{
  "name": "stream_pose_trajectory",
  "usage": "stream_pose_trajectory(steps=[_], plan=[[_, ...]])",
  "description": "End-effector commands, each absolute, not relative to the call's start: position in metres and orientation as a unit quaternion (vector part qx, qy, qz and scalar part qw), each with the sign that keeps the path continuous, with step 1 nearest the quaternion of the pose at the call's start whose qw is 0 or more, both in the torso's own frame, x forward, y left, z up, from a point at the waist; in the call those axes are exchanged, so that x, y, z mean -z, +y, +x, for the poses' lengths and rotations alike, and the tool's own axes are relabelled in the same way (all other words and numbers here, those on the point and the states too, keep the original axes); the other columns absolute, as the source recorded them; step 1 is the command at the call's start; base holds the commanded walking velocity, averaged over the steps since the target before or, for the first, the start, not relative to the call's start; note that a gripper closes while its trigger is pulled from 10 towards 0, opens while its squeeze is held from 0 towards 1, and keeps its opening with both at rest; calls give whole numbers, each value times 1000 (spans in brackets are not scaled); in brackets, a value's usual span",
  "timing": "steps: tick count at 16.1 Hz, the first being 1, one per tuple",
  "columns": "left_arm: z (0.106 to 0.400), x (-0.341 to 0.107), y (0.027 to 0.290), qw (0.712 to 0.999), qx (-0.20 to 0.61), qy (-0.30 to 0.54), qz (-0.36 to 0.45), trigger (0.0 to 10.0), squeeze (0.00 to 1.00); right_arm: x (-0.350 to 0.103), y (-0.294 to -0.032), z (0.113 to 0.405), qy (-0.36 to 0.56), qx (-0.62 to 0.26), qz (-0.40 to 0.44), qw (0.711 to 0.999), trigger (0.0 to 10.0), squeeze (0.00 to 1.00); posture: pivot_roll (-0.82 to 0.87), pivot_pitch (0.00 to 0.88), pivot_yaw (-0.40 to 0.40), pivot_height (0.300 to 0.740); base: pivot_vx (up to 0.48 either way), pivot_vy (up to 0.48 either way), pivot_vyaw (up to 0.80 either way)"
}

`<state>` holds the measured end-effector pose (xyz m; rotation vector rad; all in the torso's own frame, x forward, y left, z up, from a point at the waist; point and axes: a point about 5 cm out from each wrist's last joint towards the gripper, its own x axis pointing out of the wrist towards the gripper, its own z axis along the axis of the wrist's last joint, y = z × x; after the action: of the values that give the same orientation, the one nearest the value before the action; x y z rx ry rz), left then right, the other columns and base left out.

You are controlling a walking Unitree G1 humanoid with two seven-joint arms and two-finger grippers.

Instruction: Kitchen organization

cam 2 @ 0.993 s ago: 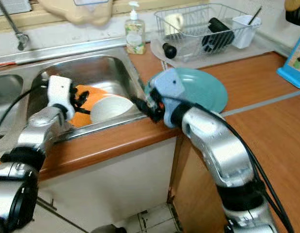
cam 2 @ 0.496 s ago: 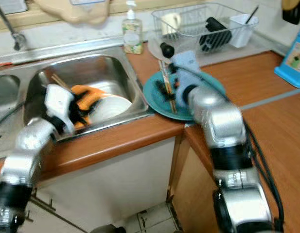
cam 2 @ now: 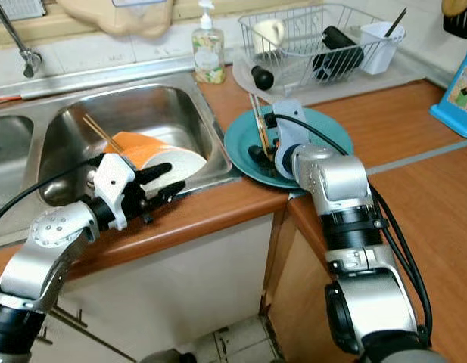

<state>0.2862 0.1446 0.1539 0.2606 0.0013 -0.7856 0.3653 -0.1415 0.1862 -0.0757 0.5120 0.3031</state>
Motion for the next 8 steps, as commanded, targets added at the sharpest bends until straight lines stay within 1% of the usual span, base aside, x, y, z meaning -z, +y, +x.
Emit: stream_pose_trajectory(steps=[1,8], plan=[[283,-155,144,910,393,6,131,10000,0,-189,-138,367,257,-156,-37,953,0,0,-121,0,64,740,0,0,0],[280,-153,141,907,399,19,135,10000,0,-187,-139,369,261,-159,-23,952,0,0,-123,0,67,740,0,0,0]])
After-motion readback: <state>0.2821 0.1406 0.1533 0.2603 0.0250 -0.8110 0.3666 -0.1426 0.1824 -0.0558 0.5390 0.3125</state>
